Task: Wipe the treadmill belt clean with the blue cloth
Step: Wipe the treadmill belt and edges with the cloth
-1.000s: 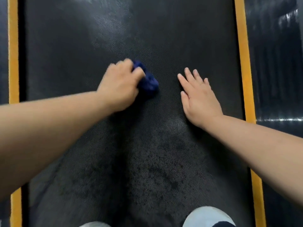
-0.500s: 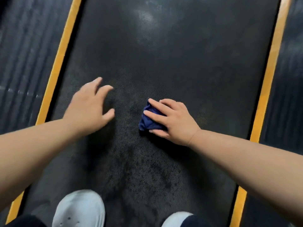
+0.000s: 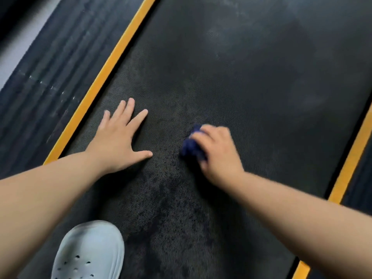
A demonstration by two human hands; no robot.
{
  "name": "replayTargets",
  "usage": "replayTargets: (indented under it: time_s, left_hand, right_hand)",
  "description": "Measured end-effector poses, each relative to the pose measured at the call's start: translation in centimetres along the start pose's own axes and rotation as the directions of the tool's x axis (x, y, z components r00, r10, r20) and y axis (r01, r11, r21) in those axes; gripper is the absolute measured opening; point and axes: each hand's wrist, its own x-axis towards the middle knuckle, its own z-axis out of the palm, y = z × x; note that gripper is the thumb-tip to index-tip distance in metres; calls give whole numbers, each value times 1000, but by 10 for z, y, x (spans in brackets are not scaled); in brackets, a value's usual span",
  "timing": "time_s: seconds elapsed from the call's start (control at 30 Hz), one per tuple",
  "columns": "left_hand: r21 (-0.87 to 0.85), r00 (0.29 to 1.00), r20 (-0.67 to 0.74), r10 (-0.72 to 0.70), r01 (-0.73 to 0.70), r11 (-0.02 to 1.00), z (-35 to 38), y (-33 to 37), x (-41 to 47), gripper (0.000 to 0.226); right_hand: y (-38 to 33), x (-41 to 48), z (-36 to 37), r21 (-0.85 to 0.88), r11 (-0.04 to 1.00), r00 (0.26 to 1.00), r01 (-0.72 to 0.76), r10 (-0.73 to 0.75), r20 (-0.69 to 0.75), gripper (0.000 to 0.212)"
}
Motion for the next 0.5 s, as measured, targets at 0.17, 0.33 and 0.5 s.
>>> replayTargets:
  time_s: [0.17, 0.33, 0.5]
  left_hand:
    - [14, 990, 84, -112, 112, 994, -5, -8, -8, 119]
    - [88, 987, 98, -129, 120, 989, -10, 0, -5, 118]
    - [216, 992, 45, -116, 104, 971, -20, -2, -2, 107]
  right_hand:
    - [25, 8, -9, -124, 987, 995, 102, -102, 9, 40]
    - [33, 46, -20, -98, 931, 931, -353, 339, -135, 34]
    - [-39, 1, 13, -10, 955, 944, 298, -293, 152, 38]
